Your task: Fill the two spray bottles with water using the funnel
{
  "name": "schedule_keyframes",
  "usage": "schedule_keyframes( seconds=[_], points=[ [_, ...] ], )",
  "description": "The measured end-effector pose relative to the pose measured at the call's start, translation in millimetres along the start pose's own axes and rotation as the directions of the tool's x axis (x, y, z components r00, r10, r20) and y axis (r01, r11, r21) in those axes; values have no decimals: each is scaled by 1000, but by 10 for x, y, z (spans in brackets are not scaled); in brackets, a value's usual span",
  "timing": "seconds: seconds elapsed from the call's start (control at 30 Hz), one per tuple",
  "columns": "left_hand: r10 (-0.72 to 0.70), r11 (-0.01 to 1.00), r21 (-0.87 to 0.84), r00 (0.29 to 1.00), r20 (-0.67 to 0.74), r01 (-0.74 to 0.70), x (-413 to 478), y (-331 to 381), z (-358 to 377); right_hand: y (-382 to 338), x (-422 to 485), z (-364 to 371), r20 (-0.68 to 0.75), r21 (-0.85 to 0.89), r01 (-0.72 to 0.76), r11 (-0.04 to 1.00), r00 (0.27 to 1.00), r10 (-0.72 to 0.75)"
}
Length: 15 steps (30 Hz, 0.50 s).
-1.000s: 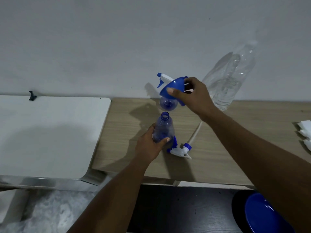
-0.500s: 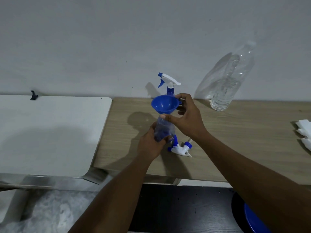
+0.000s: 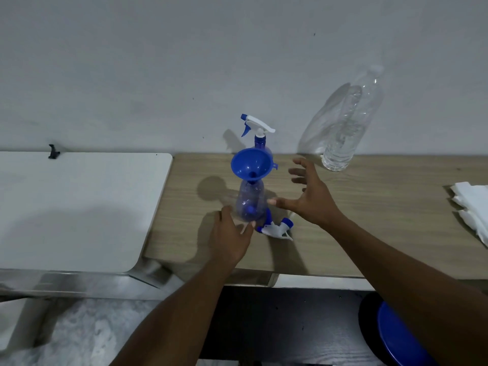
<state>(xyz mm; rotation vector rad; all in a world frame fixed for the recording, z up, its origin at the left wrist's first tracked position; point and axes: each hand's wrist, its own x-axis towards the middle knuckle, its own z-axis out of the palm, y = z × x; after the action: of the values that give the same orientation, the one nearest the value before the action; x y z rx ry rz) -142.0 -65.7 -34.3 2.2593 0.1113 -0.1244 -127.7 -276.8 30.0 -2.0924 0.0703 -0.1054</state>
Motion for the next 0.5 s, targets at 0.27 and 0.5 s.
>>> schedule_keyframes(
  seconds=[0.27, 0.5],
  points=[
    [302, 949, 85, 952, 41, -305, -162, 614, 482, 291, 159, -776, -320, -208, -8, 978, 946, -60],
    [335, 942, -6, 941, 51, -335, 349, 1702, 1047, -45, 914, -1700, -530, -354, 6, 935, 822, -206]
  ],
)
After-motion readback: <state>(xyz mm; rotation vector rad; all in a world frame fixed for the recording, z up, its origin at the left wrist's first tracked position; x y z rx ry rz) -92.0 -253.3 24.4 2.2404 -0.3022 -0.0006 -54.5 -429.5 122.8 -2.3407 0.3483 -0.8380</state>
